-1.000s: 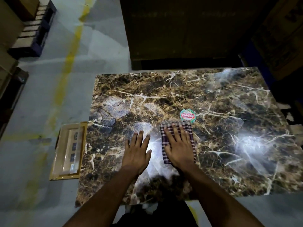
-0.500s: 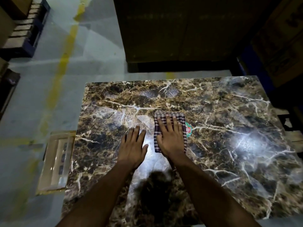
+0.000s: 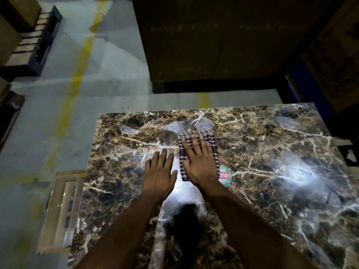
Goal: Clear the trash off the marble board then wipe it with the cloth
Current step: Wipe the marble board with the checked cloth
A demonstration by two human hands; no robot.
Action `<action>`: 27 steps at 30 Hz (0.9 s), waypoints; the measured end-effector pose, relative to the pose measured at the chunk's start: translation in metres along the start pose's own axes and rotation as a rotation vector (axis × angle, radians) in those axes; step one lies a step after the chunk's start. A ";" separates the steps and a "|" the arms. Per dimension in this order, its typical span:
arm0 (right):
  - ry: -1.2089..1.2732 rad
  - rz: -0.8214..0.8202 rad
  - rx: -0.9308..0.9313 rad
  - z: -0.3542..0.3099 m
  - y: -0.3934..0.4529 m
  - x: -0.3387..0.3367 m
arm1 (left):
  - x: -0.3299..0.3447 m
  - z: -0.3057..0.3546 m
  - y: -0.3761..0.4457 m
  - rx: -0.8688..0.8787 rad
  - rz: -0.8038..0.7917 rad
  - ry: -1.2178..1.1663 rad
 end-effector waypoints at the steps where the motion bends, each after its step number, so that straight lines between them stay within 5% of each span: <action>1: -0.015 0.001 -0.042 0.003 -0.002 0.000 | 0.000 0.000 0.004 0.001 0.006 -0.004; 8: -0.020 0.004 0.075 0.033 0.067 -0.019 | -0.006 0.002 0.036 0.021 0.059 0.010; 14: -0.066 -0.018 -0.107 0.020 0.089 -0.018 | -0.012 -0.002 0.057 0.010 0.092 0.010; 19: -0.028 0.006 0.048 0.035 0.123 -0.032 | -0.021 0.003 0.059 -0.016 0.137 0.035; 27: -0.088 -0.024 -0.049 0.074 0.105 -0.035 | -0.026 0.028 0.085 0.042 0.114 0.060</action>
Point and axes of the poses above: each hand's wrist, its own y-axis towards the middle knuckle, its own x-axis out of the palm, z = x × y, the point moved 6 cm from there along y, towards the middle knuckle, and after that the axes turned 7 degrees about -z, right-handed, at the moved point
